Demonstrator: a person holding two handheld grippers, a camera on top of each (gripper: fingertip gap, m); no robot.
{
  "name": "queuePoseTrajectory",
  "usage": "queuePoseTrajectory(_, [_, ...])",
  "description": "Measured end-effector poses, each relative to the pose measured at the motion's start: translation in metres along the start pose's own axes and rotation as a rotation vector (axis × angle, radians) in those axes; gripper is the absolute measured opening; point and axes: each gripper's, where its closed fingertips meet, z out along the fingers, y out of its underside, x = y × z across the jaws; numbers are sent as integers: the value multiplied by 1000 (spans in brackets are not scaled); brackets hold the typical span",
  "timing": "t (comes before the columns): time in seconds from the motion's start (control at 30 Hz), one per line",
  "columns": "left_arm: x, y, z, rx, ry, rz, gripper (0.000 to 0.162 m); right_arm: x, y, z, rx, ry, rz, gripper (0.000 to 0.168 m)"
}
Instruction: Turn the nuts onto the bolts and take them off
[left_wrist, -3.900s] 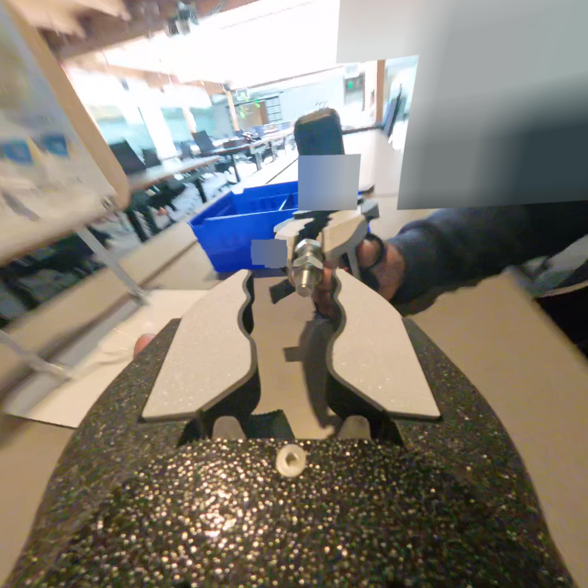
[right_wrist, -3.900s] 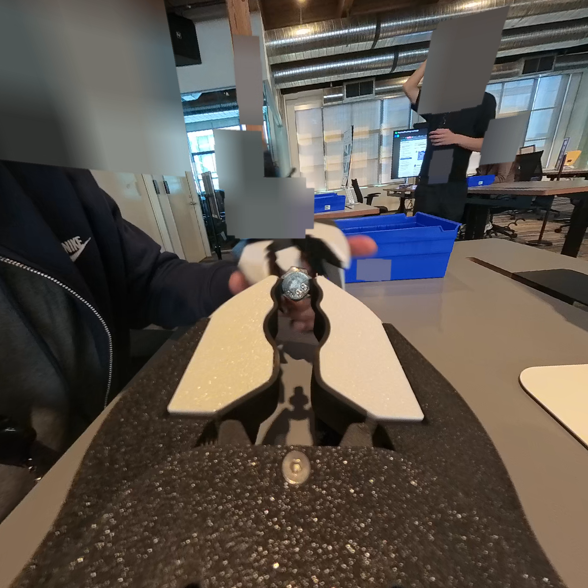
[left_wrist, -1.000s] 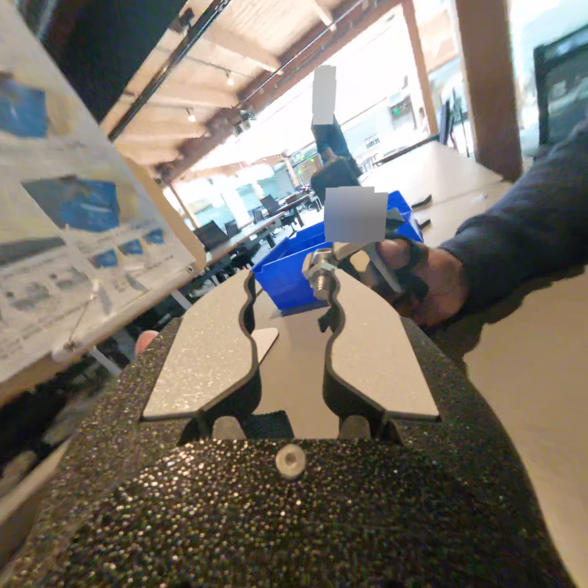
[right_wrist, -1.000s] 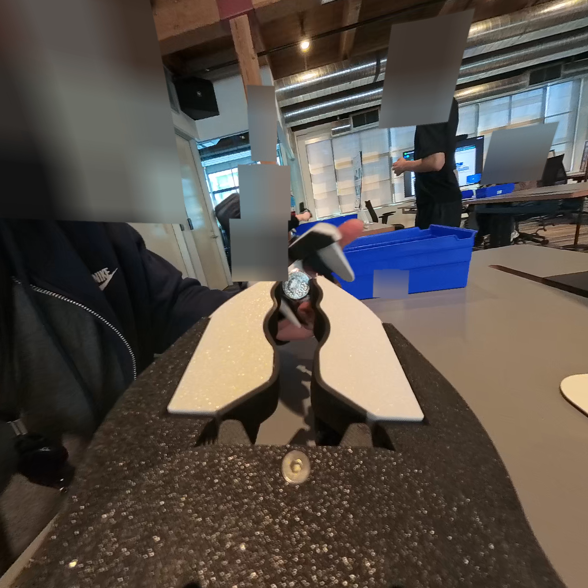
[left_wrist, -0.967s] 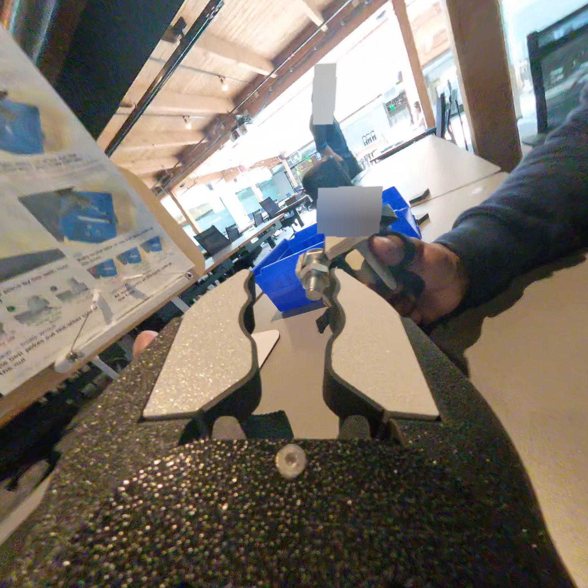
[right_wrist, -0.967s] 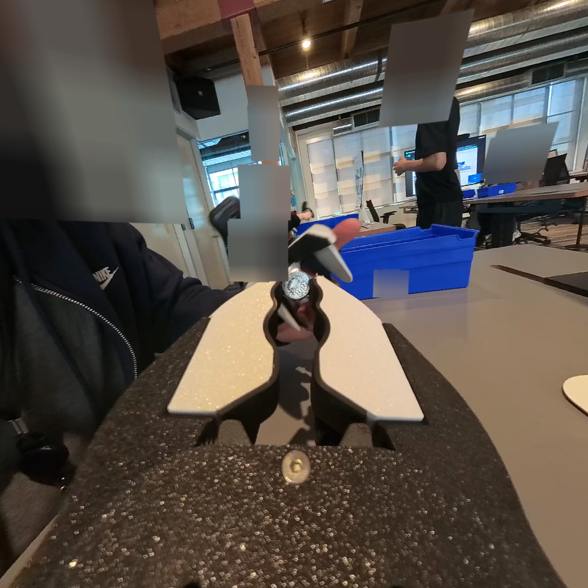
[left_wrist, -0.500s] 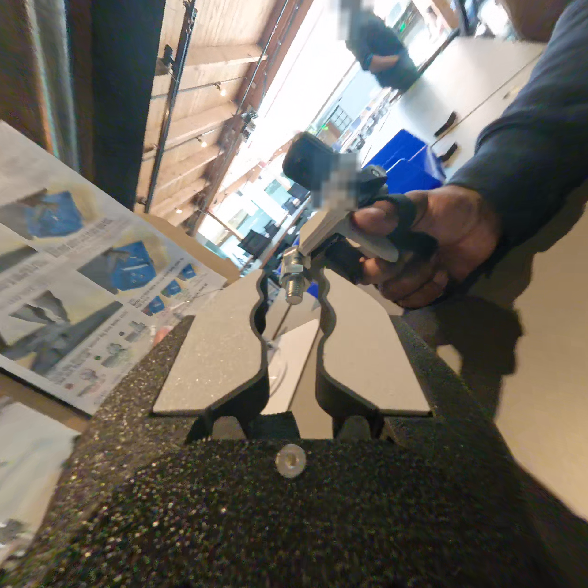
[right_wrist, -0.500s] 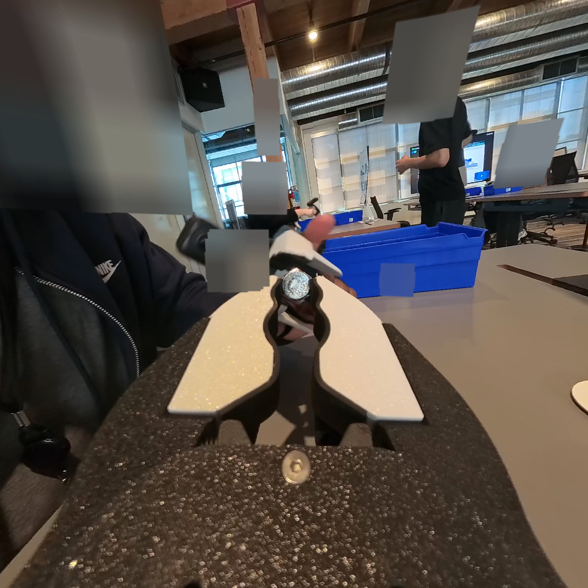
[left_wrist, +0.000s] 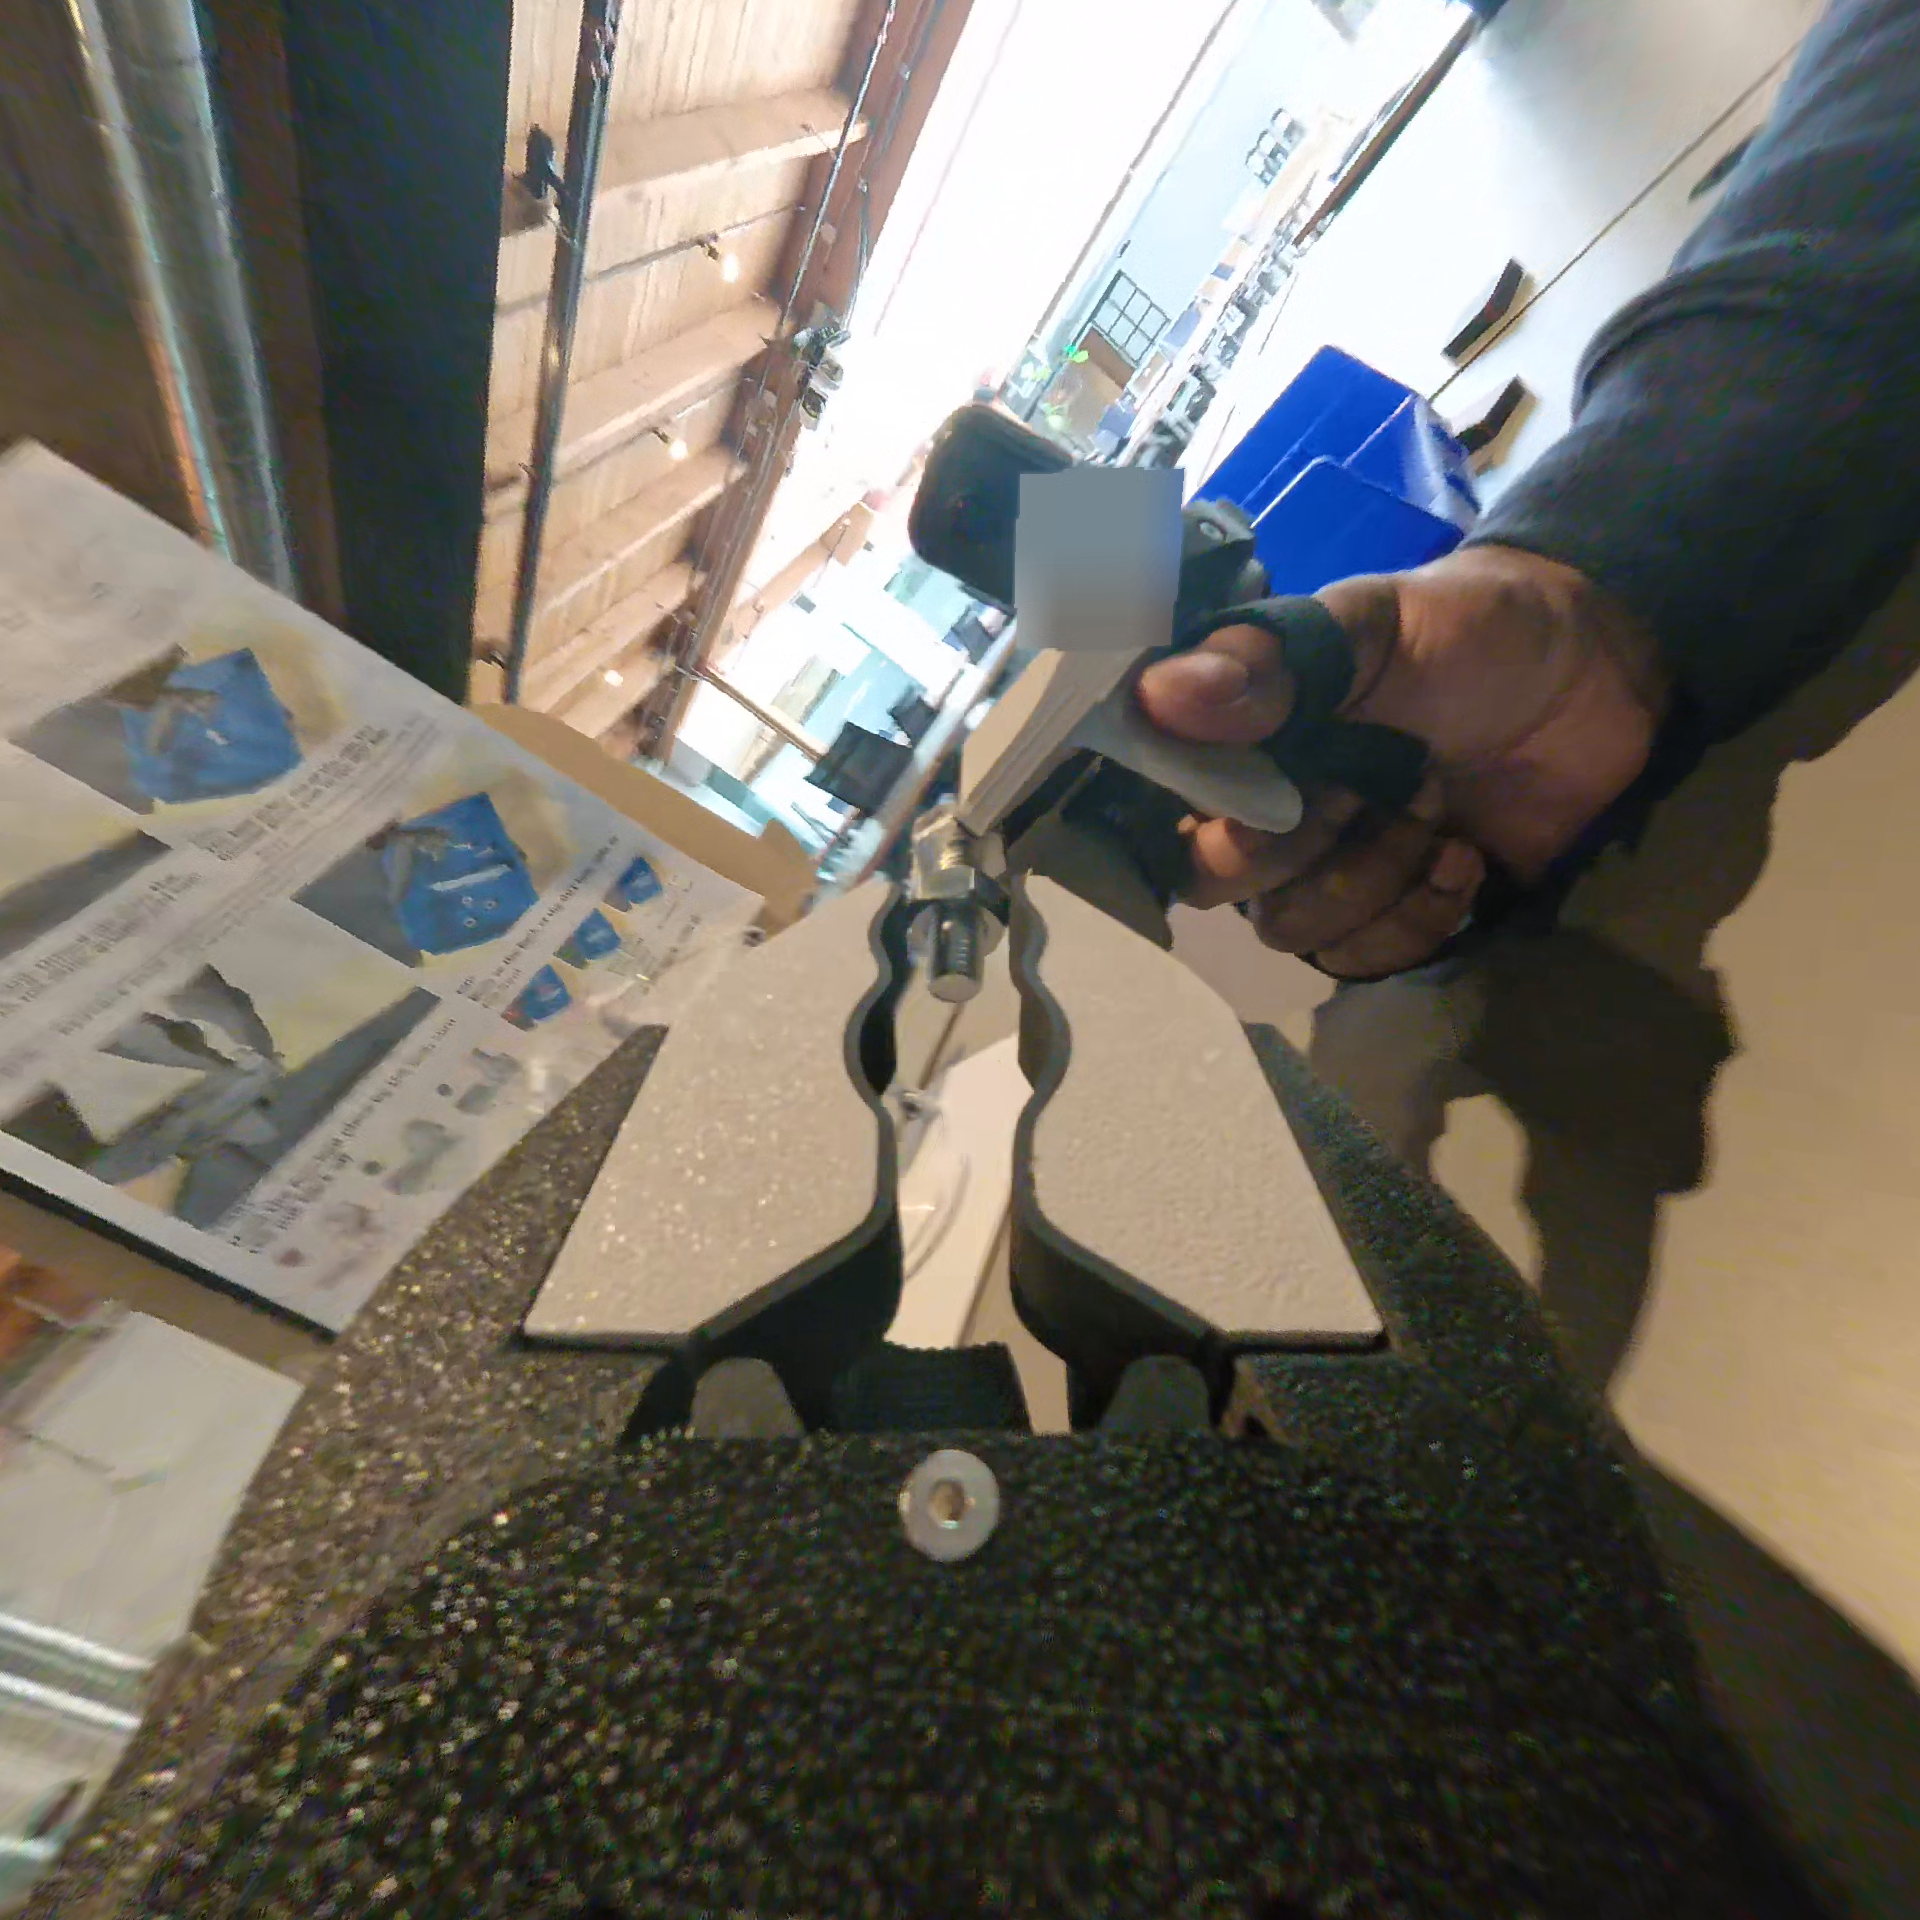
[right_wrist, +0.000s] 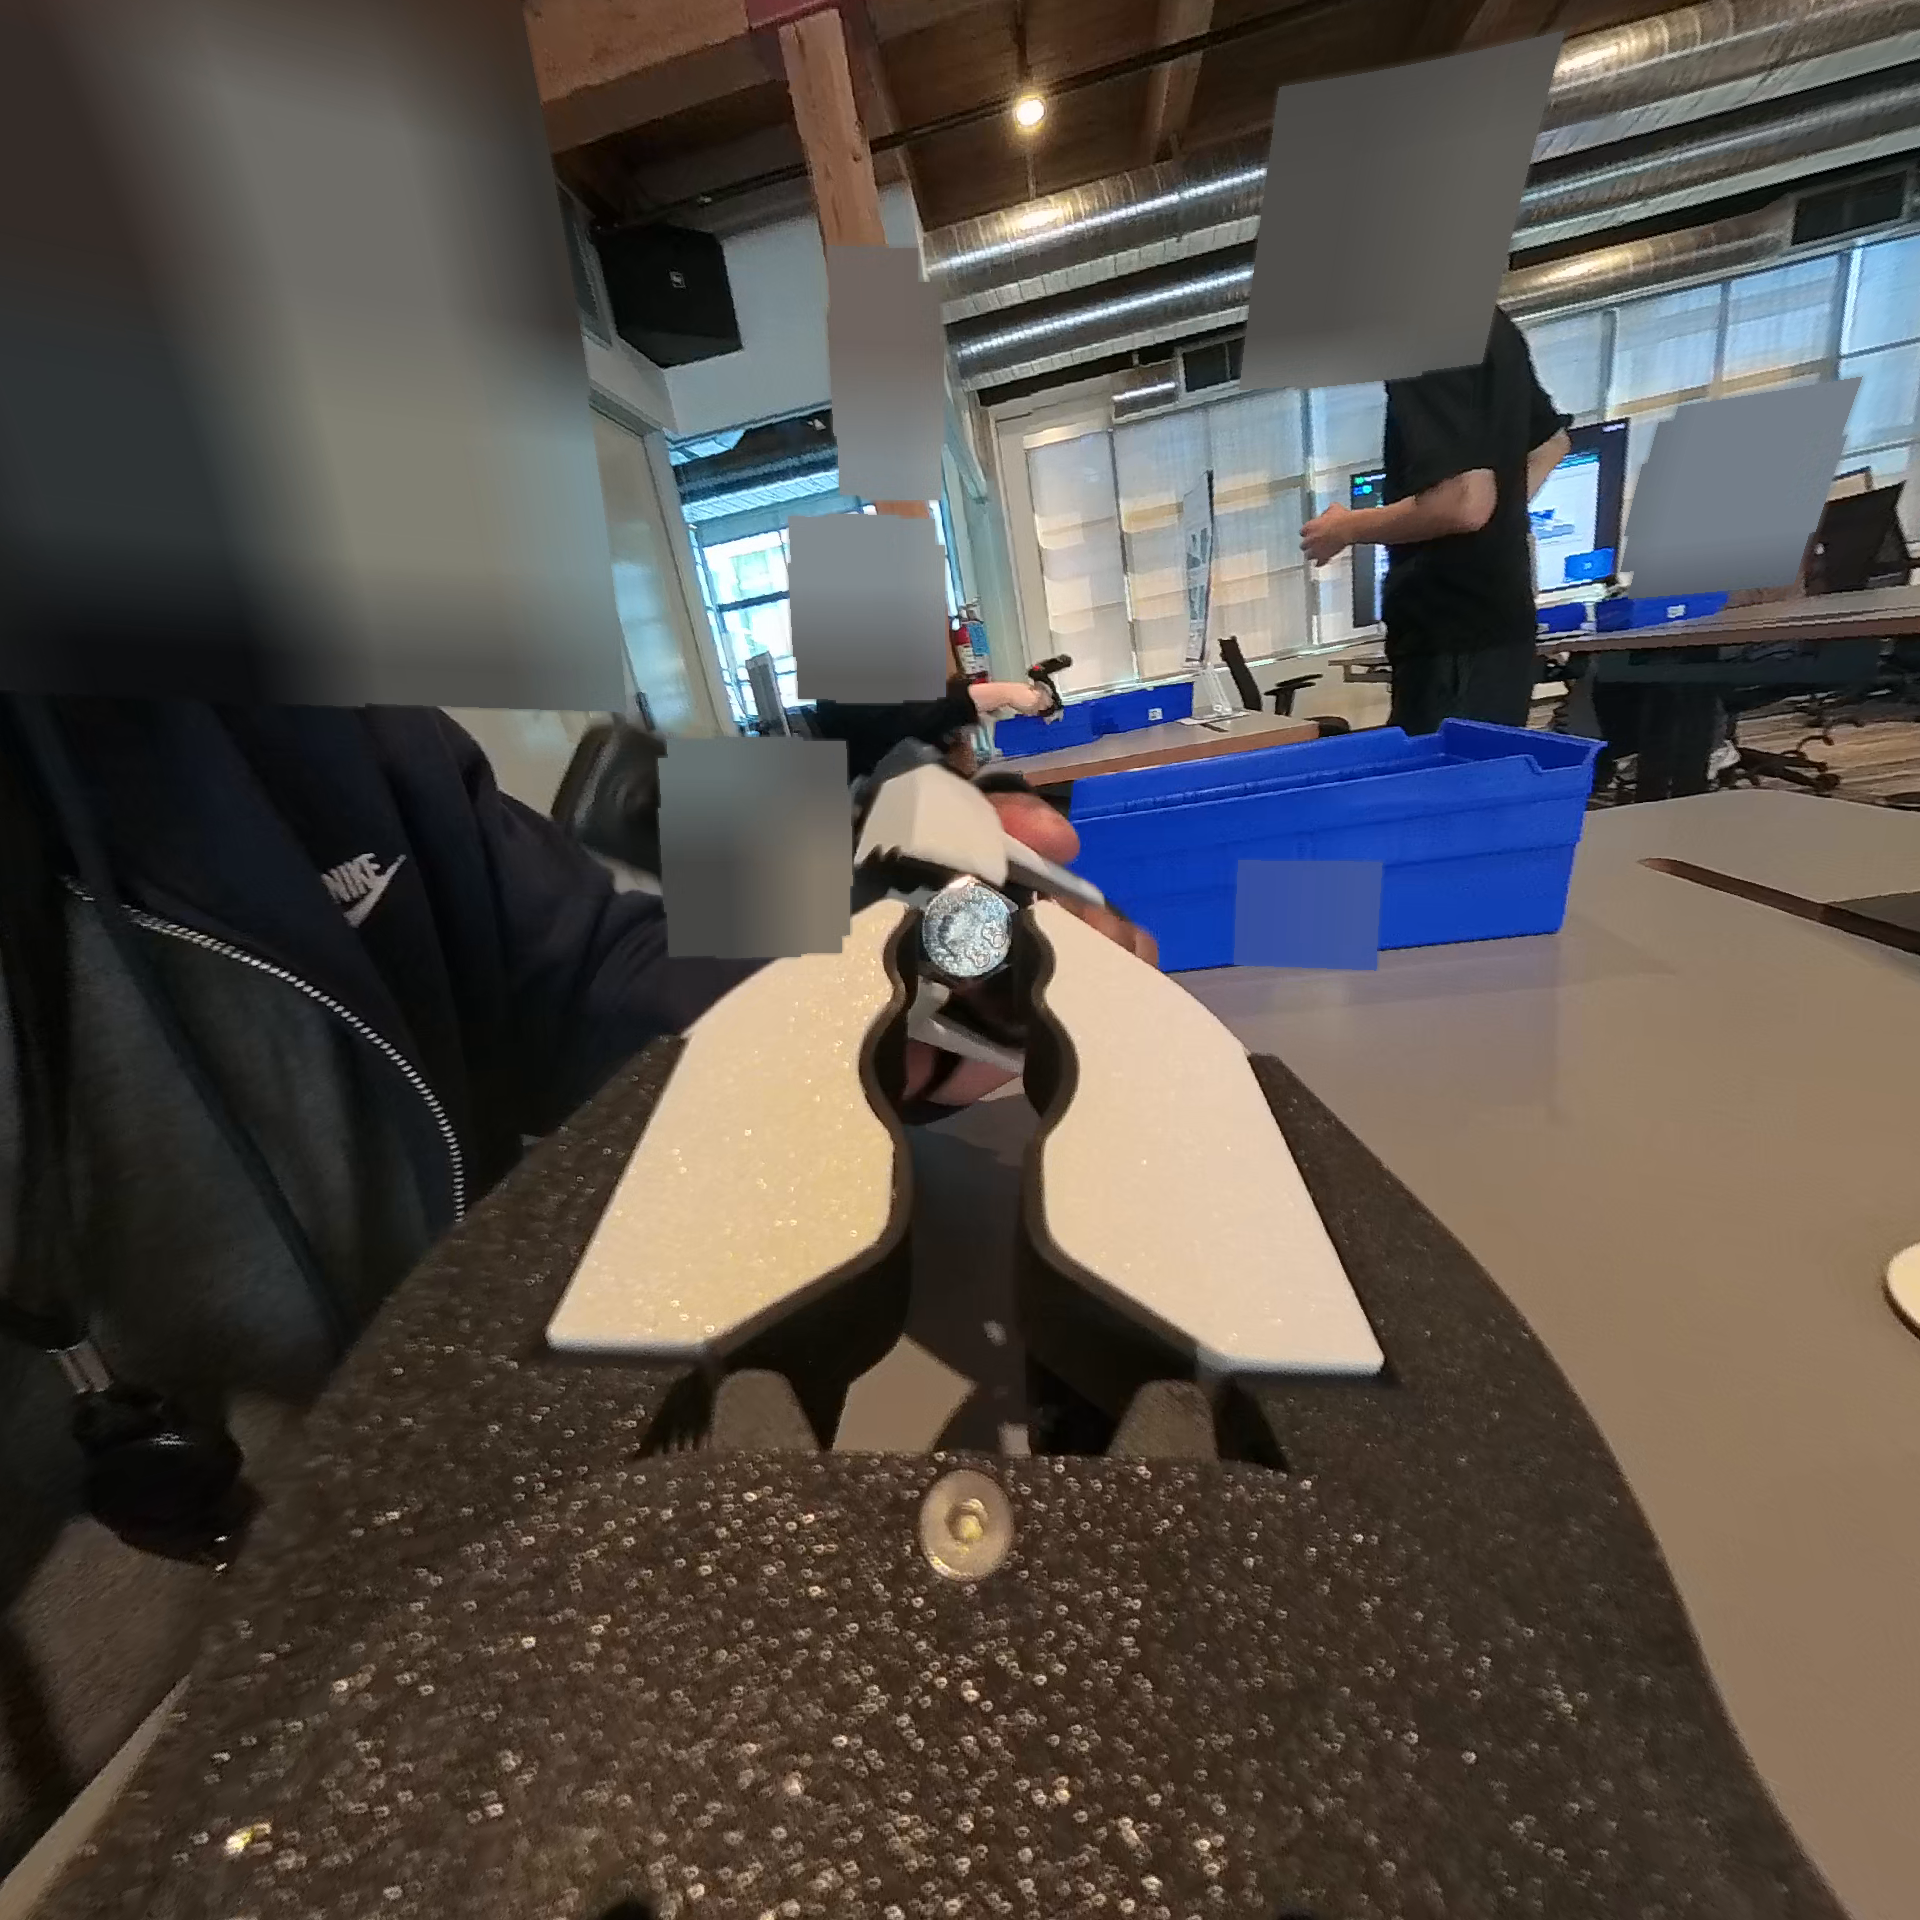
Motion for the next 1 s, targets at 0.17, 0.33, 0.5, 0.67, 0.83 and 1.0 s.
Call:
queuePoseTrajectory(0.17, [2,5,3,4,148,-432,18,5,1,-2,-10,33,-17,17])
queuePoseTrajectory(0.33, [8,5,3,44,428,-1107,17,6,2,-3,-21,43,-32,17])
queuePoseTrajectory(0.5, [5,4,1,187,562,-1540,17,7,2,-2,-23,46,-30,16])
queuePoseTrajectory(0.67, [-7,9,2,161,355,-1191,30,8,-4,-5,21,50,-7,16])
queuePoseTrajectory(0.83, [-6,15,3,10,163,-644,28,12,-11,-10,78,51,43,16])
queuePoseTrajectory(1.0, [2,9,6,4,168,-568,27,13,-13,-11,88,57,42,16])
